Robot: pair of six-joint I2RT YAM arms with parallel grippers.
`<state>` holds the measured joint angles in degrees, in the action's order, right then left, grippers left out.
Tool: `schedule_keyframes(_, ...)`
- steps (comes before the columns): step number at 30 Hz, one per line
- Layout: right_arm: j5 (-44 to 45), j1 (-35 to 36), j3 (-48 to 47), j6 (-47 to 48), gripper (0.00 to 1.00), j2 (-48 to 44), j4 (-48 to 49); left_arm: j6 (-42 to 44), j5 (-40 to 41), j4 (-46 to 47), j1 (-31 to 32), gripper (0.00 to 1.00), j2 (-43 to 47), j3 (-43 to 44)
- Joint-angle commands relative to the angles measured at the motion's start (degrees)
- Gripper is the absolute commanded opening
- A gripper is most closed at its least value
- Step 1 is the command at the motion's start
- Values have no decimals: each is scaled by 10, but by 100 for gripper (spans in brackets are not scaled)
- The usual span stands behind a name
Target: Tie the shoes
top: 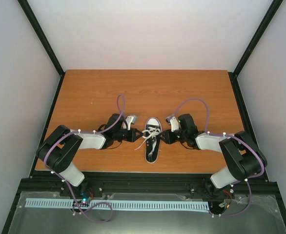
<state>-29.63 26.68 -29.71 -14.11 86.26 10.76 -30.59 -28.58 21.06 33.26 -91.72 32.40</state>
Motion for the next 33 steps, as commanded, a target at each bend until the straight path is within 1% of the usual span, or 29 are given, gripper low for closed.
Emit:
schedule_keyframes(1, -17, 4, -17, 25, 29, 11, 29, 10, -7, 20, -6, 1, -1, 15)
schedule_keyframes(6, -17, 4, -13, 19, 10, 11, 31, 10, -6, 20, -6, 1, 2, 15)
schedule_keyframes(8, -16, 4, -9, 15, 3, 11, 34, 10, -6, 20, -6, 1, 3, 14)
schedule_keyframes(12, -8, 4, 2, 3, 3, 1, 34, 9, -2, 19, -6, 1, 8, 13)
schedule_keyframes(16, 23, 4, 13, -14, 3, -22, 5, 7, 2, 21, -6, 1, 17, 9)
schedule_keyframes(25, 77, 4, 34, -56, 3, -62, -52, 9, -34, 21, -6, 1, 7, 27)
schedule_keyframes(28, 81, 4, 41, -69, 3, -75, -56, 10, -45, 18, -6, 1, 1, 35)
schedule_keyframes(30, 73, 3, 46, -81, 3, -86, -47, 10, -38, 15, -6, 1, 2, 36)
schedule_keyframes(31, 69, 3, 45, -92, 5, -89, -45, 8, -30, 12, -6, 1, 4, 36)
schedule_keyframes(33, 67, 0, 39, -127, 15, -94, -38, 10, -21, 7, -6, 1, 5, 38)
